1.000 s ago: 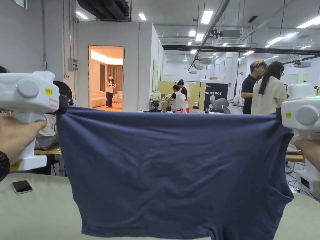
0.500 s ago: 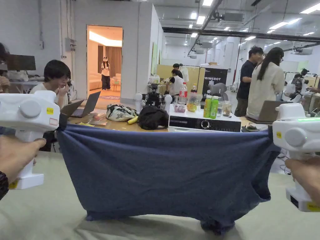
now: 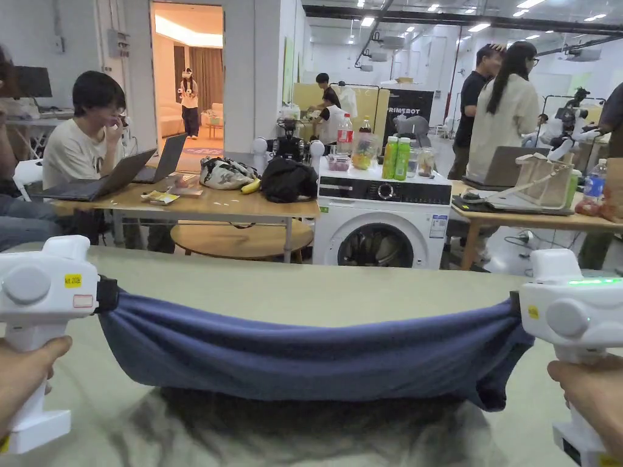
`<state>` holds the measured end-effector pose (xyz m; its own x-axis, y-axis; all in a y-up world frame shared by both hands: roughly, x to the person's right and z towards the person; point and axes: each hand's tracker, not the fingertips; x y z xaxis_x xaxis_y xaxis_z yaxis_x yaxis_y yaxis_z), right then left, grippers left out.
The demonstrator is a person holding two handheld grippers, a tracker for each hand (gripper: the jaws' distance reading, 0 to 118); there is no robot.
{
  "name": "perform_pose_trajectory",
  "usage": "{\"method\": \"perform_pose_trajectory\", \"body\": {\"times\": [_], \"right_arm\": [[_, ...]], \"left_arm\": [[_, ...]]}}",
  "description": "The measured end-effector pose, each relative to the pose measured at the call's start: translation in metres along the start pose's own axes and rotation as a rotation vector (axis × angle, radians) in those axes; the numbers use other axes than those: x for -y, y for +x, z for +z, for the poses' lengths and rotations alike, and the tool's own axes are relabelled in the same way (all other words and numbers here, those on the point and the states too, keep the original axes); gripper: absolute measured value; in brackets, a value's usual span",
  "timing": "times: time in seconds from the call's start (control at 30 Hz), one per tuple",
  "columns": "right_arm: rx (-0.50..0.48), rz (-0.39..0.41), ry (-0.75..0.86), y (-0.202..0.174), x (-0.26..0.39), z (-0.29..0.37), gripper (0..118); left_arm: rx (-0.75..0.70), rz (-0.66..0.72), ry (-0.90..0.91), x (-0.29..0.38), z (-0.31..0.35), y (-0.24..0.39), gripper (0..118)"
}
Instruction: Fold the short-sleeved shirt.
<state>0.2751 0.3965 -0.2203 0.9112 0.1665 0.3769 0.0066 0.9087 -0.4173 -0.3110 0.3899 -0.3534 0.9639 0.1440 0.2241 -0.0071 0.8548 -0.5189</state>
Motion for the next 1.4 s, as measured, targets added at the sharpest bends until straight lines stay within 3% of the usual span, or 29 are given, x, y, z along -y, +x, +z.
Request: {"method": "perform_pose_trajectory", "body": {"times": [0.27,0.37,0.5,0.63,0.77,0.8,0.87,0.9,0.93,1.1,1.3,1.37,1.4], "right_arm": [[-0.015,0.025,-0.144,0.002,0.094,0.01,0],[-0.055,0.038,-0.238,0.0,0.125,0.009,0],[-0.042,0.112,-0.357,-0.005,0.161,-0.002,0],[-0.046,0.126,-0.542,-0.002,0.196,-0.024,0],[-0.064,0.113,-0.59,-0.001,0.215,-0.032,1],[-0.063,0.115,-0.585,-0.002,0.217,-0.032,6],[-0.049,0.122,-0.569,-0.006,0.213,-0.028,36],[-0.032,0.122,-0.563,-0.007,0.208,-0.026,52],[-0.005,0.112,-0.542,-0.008,0.202,-0.023,54],[0.016,0.037,-0.353,-0.015,0.169,-0.009,55],[-0.038,-0.076,-0.069,-0.043,0.165,0.011,53],[-0.055,-0.102,-0.002,-0.053,0.167,0.019,34],[-0.061,-0.098,0.02,-0.059,0.166,0.022,12]], "left_arm": [[0.009,0.015,-0.16,0.097,0.009,-0.016,0],[-0.001,0.021,-0.244,0.131,-0.001,-0.022,0],[-0.013,0.007,-0.379,0.165,-0.023,-0.025,0],[-0.031,-0.001,-0.511,0.191,-0.04,-0.026,0],[-0.023,0.03,-0.484,0.199,-0.058,-0.04,0],[-0.024,0.04,-0.489,0.197,-0.06,-0.041,0],[-0.026,0.038,-0.496,0.193,-0.063,-0.041,7],[-0.028,0.025,-0.496,0.192,-0.066,-0.044,19],[-0.036,0.003,-0.485,0.187,-0.065,-0.042,29],[-0.055,-0.033,-0.299,0.161,-0.049,-0.025,35],[-0.055,-0.032,-0.038,0.16,-0.017,0.012,35],[-0.069,-0.024,0.045,0.164,-0.007,0.023,34],[-0.081,-0.032,0.076,0.163,-0.008,0.024,24]]}}
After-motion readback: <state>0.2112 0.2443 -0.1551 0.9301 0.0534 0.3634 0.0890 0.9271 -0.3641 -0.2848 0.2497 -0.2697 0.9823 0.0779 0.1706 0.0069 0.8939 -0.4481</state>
